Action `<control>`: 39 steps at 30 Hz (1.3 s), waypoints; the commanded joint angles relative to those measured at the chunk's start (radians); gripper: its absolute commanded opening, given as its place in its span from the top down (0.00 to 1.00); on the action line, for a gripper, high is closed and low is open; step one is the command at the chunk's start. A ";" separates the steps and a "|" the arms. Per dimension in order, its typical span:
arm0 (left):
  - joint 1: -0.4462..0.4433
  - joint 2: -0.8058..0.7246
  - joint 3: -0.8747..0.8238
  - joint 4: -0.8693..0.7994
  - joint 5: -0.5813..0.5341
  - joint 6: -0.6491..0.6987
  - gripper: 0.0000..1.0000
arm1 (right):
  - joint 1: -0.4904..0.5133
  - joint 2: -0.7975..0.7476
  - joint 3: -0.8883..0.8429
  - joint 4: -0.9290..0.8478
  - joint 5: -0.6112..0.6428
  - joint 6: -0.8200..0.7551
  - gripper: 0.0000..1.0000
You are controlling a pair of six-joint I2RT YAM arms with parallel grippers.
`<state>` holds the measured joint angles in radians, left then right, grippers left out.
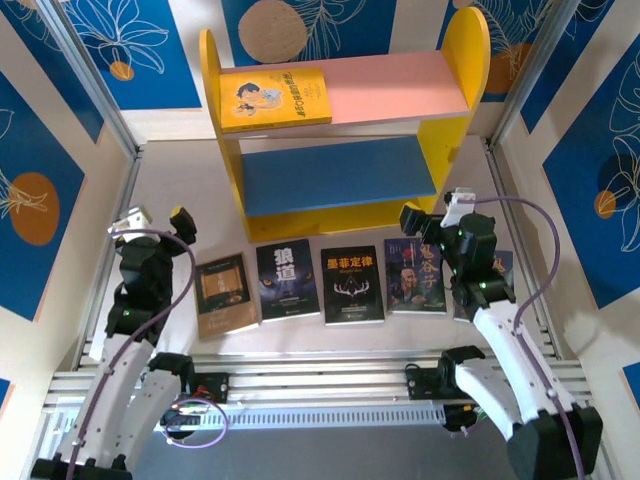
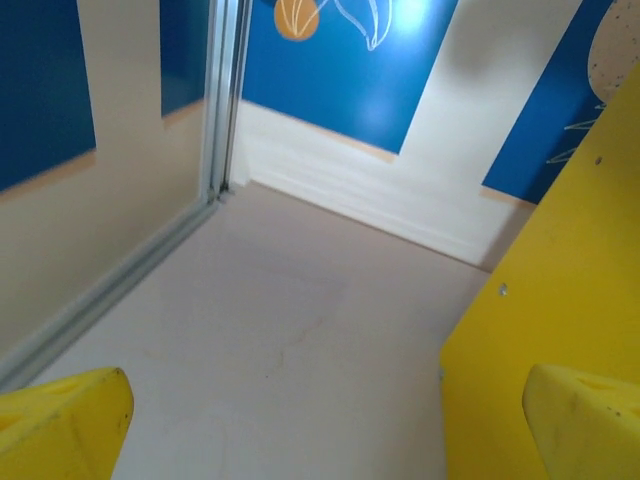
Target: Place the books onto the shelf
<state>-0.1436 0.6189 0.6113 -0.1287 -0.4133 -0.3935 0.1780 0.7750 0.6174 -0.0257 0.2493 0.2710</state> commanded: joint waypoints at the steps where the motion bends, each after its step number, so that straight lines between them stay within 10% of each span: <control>1: -0.013 -0.005 0.079 -0.260 0.098 -0.129 0.00 | 0.044 -0.072 0.041 -0.236 0.032 0.087 0.00; 11: -0.047 0.137 0.298 -0.663 0.300 -0.164 0.05 | 0.222 0.050 0.105 -0.399 -0.130 0.221 0.07; 18: -0.255 0.157 0.235 -0.726 0.237 -0.258 0.05 | 0.446 0.208 0.032 -0.241 -0.103 0.395 0.10; 29: -0.596 0.406 0.150 -0.534 0.146 -0.395 0.05 | 0.622 0.650 0.227 -0.204 -0.110 0.429 0.22; 39: -0.618 0.500 0.047 -0.285 0.254 -0.443 0.03 | 0.621 0.843 0.330 -0.162 -0.195 0.433 0.35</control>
<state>-0.7551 1.1217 0.6758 -0.4965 -0.1829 -0.8070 0.8047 1.5894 0.9215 -0.2157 0.1184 0.6918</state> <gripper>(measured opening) 0.966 0.672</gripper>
